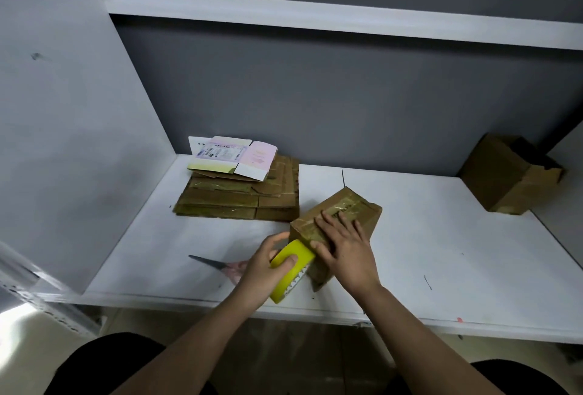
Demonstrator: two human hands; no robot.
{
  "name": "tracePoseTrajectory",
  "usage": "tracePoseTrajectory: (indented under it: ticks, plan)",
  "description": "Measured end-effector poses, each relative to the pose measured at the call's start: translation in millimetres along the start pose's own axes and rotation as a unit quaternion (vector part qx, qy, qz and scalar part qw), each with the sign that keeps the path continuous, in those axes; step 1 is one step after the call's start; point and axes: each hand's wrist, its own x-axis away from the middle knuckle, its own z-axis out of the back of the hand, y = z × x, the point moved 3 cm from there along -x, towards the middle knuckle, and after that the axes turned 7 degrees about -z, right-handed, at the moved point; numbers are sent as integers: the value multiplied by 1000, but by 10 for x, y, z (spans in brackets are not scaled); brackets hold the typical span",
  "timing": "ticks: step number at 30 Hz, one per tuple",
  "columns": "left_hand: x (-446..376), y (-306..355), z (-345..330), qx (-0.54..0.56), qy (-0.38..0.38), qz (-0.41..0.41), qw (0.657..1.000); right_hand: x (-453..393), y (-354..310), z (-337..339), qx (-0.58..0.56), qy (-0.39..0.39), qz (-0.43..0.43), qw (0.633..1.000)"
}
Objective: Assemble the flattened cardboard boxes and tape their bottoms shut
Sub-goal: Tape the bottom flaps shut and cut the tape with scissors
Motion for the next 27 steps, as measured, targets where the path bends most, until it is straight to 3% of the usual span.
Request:
tracePoseTrajectory:
  ticks: [6, 9, 12, 14, 17, 23, 27]
  plan:
    - [-27, -7, 28, -107, 13, -4, 994, -22, -19, -50, 18, 13, 6, 1000]
    - [-21, 106, -2, -276, 16, -51, 960, -24, -3, -83, 23, 6, 12, 1000]
    - [-68, 170, -2, -331, 1, -34, 943, -35, 10, -78, 16, 2, 13, 1000]
    - [-114, 134, 31, -332, -26, 9, 943, -43, 3, -73, 17, 9, 18, 1000]
    - [-114, -11, 49, -236, -44, 75, 968, -50, 10, -77, 5, 11, 21, 1000]
    - [-120, -192, -95, -133, -6, 114, 985, -24, -90, -58, -14, 36, 15, 999]
    - [-141, -245, -131, -127, 10, 118, 985, -65, -147, -91, -8, 63, -23, 998]
